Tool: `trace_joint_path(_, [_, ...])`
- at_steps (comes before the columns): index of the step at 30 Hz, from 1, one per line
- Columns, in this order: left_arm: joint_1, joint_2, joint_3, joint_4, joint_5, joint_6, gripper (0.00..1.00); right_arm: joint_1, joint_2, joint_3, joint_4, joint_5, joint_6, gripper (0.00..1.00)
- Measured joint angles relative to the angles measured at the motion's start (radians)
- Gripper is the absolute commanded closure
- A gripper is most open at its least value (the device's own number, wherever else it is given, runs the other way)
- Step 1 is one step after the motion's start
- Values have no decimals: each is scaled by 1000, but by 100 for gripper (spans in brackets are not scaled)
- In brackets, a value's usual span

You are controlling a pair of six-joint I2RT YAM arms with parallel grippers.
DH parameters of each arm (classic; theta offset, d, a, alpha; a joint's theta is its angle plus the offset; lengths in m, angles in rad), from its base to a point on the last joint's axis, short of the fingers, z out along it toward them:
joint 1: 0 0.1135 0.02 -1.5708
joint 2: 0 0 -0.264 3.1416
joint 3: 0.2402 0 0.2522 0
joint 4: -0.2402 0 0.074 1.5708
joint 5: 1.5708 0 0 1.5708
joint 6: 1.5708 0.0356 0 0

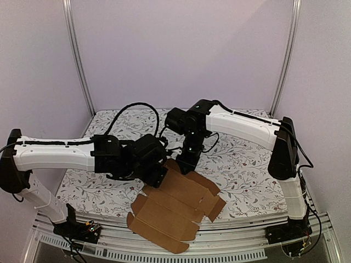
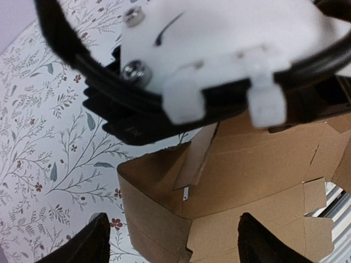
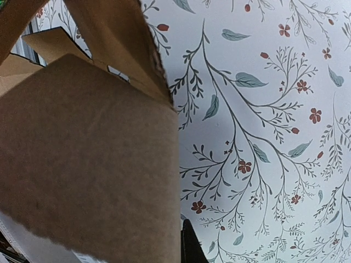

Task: Fold the paper box

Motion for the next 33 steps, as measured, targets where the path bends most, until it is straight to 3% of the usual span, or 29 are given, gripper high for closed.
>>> trace_joint_path(10, [-2, 24, 2, -68, -44, -17, 58, 0, 0, 0, 0, 0, 5, 100])
trace_joint_path(18, [-2, 27, 13, -106, -59, -20, 76, 0, 0, 0, 0, 0, 8, 100])
trace_joint_path(24, [-2, 0, 18, -141, -86, -15, 100, 0, 0, -1, 0, -10, 3, 100])
trace_joint_path(30, [-2, -23, 17, -162, -99, -14, 100, 0, -22, -57, 10, -39, -18, 93])
trace_joint_path(33, [-2, -34, 5, -165, -106, -13, 100, -1, -58, -112, 10, -56, -40, 84])
